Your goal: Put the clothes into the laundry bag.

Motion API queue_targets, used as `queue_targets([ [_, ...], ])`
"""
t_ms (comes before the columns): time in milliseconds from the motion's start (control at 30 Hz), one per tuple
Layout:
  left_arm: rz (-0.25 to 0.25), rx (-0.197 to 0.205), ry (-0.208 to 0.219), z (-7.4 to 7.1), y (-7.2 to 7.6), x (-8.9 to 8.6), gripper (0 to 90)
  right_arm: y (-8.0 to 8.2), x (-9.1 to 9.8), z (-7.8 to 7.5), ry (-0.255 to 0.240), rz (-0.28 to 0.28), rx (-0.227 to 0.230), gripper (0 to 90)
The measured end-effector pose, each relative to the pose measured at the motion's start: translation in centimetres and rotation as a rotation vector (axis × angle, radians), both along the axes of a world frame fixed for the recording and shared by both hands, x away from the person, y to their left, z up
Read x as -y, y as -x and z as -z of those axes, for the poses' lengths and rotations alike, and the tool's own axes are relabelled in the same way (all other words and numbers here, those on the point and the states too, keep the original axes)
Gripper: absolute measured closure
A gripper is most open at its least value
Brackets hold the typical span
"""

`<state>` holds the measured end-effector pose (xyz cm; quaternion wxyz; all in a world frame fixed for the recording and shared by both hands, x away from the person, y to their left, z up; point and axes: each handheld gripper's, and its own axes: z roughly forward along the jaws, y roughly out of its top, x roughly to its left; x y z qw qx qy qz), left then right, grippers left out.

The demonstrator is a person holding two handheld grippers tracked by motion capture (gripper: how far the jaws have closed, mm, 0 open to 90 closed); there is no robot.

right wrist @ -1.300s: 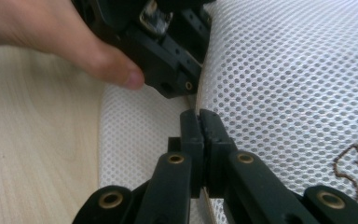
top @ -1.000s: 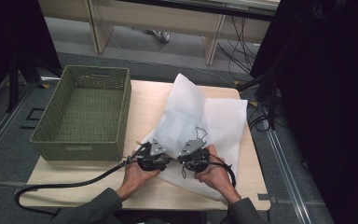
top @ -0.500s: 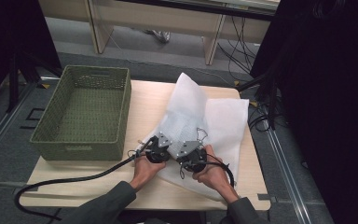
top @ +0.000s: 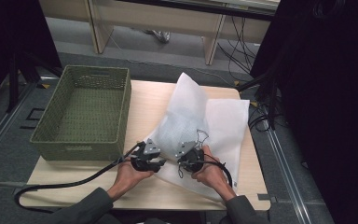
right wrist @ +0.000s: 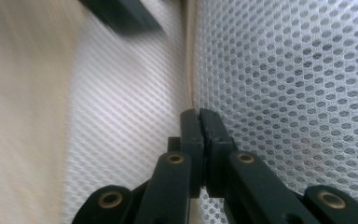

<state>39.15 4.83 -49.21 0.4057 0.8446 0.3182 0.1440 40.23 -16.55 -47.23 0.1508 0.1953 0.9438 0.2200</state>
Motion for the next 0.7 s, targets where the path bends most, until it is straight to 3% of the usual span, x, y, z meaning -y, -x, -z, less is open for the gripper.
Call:
queue_targets([
  [33, -0.006, -0.001, 0.015, -0.2, 0.2, -0.4, 58.1, -0.1, 0.0, 0.3, 0.012, 0.006, -0.005, 89.6],
  [133, 0.019, 0.009, -0.006, -0.4, 0.6, -1.1, 57.6, -0.4, 0.1, 0.7, 0.050, 0.010, 0.011, 89.6],
  [167, 0.009, -0.030, 0.013, -0.4, 0.8, -1.3, 57.5, -0.5, 0.2, 0.8, 0.054, 0.020, 0.014, 89.6],
  [267, 0.011, -0.011, 0.022, -0.5, 1.6, -1.5, 57.0, -0.9, 0.4, 0.7, 0.069, 0.015, 0.016, 89.5],
  [333, 0.043, -0.002, 0.001, -0.7, 1.9, -1.7, 56.1, -0.9, 0.5, 0.7, 0.078, 0.019, 0.029, 89.5],
  [367, 0.029, -0.016, 0.016, -0.7, 2.2, -1.7, 55.6, -0.9, 0.5, 0.7, 0.083, 0.014, 0.037, 89.5],
  [567, 0.057, 0.012, 0.001, -1.5, 3.0, -2.0, 53.2, -0.9, 0.9, 0.6, 0.121, 0.014, 0.052, 89.4],
  [600, 0.050, 0.000, 0.014, -1.5, 3.3, -2.0, 52.8, -1.0, 1.0, 0.6, 0.123, 0.016, 0.051, 89.3],
  [700, 0.073, 0.035, -0.019, -2.0, 3.8, -2.5, 49.9, -1.0, 1.7, 0.5, 0.129, 0.026, 0.056, 89.0],
])
